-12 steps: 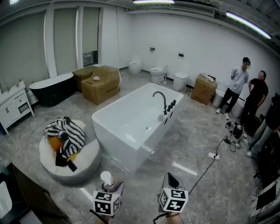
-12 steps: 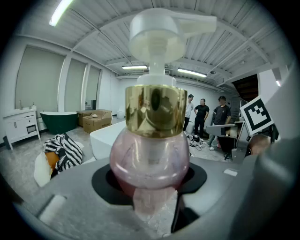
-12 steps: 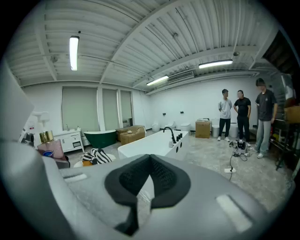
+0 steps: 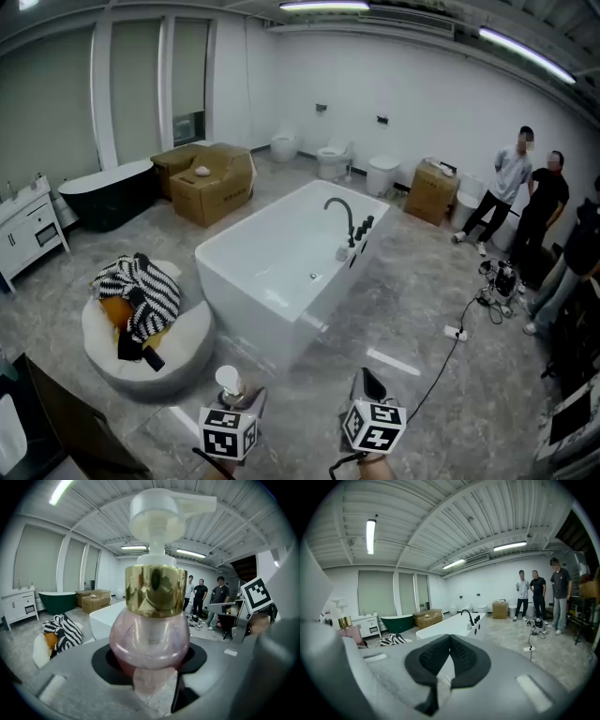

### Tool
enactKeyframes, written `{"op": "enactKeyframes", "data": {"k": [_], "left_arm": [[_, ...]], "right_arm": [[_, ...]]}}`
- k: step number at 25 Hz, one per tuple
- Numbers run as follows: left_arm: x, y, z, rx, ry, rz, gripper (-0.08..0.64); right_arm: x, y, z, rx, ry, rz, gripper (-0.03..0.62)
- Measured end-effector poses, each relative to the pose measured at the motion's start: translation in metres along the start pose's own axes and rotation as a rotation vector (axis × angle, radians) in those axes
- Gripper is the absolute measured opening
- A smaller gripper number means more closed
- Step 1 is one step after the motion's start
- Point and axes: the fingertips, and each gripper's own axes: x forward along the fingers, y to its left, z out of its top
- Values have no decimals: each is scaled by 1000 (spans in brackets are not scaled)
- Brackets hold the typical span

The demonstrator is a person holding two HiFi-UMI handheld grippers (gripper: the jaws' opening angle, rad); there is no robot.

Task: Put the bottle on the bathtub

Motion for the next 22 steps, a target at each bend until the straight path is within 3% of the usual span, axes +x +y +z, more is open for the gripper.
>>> {"op": "enactKeyframes", "data": {"k": [14,22], "left_arm": [[19,15,-4,11,14,-31,225],[64,25,24,40,8,-47,225]], "right_arm": [[8,-7,-14,13,30,-63,2],[57,-15,5,20,11,-70,2]]}}
